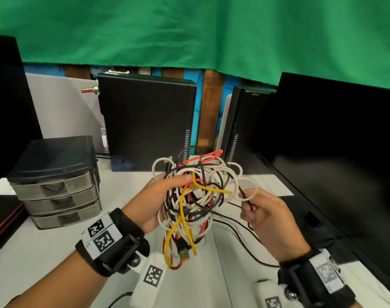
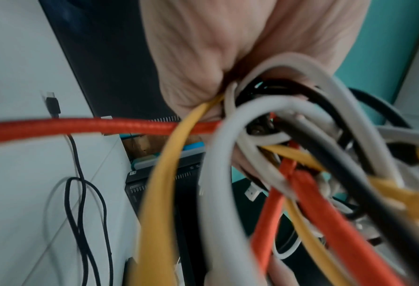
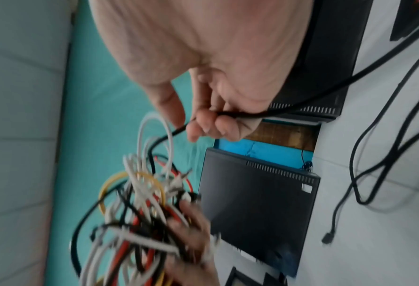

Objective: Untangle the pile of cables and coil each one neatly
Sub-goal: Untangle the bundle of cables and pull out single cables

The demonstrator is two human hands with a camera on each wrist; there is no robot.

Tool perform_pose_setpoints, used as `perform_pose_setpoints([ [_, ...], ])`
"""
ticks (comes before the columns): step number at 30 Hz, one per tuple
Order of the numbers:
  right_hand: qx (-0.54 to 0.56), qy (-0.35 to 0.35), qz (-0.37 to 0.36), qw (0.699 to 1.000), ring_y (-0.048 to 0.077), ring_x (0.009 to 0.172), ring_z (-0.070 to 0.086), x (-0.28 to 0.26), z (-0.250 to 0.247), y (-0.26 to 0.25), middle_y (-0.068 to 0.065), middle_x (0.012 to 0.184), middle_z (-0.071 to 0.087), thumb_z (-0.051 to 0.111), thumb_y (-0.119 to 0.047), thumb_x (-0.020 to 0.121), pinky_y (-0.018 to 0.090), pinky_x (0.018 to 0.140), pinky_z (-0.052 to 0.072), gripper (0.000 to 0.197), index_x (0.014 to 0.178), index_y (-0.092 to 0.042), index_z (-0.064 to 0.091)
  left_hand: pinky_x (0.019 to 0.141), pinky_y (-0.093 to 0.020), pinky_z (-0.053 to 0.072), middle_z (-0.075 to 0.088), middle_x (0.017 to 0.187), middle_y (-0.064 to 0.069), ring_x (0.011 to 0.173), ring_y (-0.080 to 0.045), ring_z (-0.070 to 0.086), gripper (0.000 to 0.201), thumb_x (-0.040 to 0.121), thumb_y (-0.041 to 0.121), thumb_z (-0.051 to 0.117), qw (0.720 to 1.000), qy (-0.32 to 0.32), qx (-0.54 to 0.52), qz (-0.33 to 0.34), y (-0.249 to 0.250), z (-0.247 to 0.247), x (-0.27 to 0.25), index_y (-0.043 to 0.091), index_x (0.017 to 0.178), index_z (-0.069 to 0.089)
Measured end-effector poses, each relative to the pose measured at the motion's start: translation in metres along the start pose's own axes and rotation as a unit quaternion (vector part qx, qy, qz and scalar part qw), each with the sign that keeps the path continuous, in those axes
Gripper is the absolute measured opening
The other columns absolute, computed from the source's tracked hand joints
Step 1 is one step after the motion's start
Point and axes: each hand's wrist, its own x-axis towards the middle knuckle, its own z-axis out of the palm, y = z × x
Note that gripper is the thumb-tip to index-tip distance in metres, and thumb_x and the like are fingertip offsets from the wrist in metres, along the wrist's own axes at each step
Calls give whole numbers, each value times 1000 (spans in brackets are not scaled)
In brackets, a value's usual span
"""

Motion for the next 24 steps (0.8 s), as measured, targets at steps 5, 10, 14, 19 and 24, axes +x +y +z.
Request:
perform_pose_setpoints([
  [5, -37, -27, -27, 999, 15, 62, 51, 0, -12, -3, 9, 71, 60, 94, -42, 55, 22, 60, 48, 53, 87, -4, 76, 64, -32, 61, 75, 91, -20, 70, -25, 75, 42, 79, 21, 67, 1000, 14, -21, 6, 3, -3, 1, -1, 114, 71],
  [10, -38, 5, -40, 998, 21, 56, 57, -6, 7, -2, 19, 73, 67, 65, 5, 82, 23, 54, 51, 12, 93, 1, 66, 59, -30, 59, 75, 88, -18, 67, -24, 74, 43, 78, 22, 68, 999, 12, -31, -8, -8, 2, 1, 0, 115, 71],
  [14, -45, 17, -59, 997, 24, 57, 63, -10, 17, -6, 22, 74, 70, 73, -9, 72, 26, 54, 53, 35, 101, 3, 56, 51, -27, 57, 74, 78, -16, 59, -21, 72, 35, 73, 20, 69, 1000, 4, -22, -14, -13, 6, 0, 1, 102, 74],
  [19, -73, 39, -108, 991, 25, 57, 66, -15, 24, -6, 19, 70, 71, 63, 10, 85, 27, 54, 55, 14, 96, 2, 59, 51, -27, 57, 75, 79, -17, 60, -21, 72, 32, 79, 14, 69, 1000, 20, -5, -17, -17, 10, -1, -1, 107, 72],
  [24, -128, 76, -132, 980, 23, 57, 67, -11, 17, -1, 17, 68, 71, 67, 11, 85, 28, 55, 56, 13, 94, 5, 60, 69, -34, 59, 74, 103, -23, 81, -29, 74, 42, 85, 16, 73, 998, 23, 65, -10, -19, 4, -1, -3, 122, 65],
])
